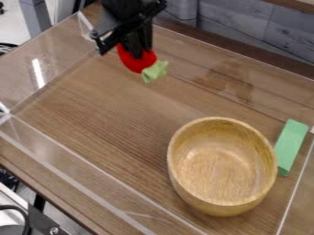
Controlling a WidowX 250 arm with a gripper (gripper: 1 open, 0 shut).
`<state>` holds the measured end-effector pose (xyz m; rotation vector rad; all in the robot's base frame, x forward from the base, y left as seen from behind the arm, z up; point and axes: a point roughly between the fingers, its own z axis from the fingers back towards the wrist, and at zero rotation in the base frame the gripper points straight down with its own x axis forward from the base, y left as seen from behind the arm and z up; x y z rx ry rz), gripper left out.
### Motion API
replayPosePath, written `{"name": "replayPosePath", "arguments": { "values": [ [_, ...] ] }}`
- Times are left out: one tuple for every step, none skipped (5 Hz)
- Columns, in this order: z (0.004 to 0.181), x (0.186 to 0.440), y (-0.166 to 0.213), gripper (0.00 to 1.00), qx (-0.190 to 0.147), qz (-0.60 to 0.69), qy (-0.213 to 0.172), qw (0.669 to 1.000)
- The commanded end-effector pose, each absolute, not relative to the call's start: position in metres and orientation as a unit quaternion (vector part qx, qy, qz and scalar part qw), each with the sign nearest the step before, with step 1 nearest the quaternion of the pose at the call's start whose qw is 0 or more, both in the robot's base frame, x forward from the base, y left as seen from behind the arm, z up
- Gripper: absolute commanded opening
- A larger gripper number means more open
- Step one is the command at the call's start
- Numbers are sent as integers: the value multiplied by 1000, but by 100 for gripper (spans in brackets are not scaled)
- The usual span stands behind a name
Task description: Move the red fruit to the left
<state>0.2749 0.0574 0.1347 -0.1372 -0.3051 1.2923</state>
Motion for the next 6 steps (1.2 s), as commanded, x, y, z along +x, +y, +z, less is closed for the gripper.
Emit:
{"name": "replayPosePath", "arguments": {
  "values": [
    [138,283,54,0,-63,623,-156,764],
    [136,289,64,0,-56,666,-160,726],
    [134,294,70,0,-50,704,-164,690],
    [132,298,73,0,-47,729,-168,663],
    [129,302,78,0,-44,742,-170,647],
    [125,305,82,0,-42,752,-172,635]
  ]
}}
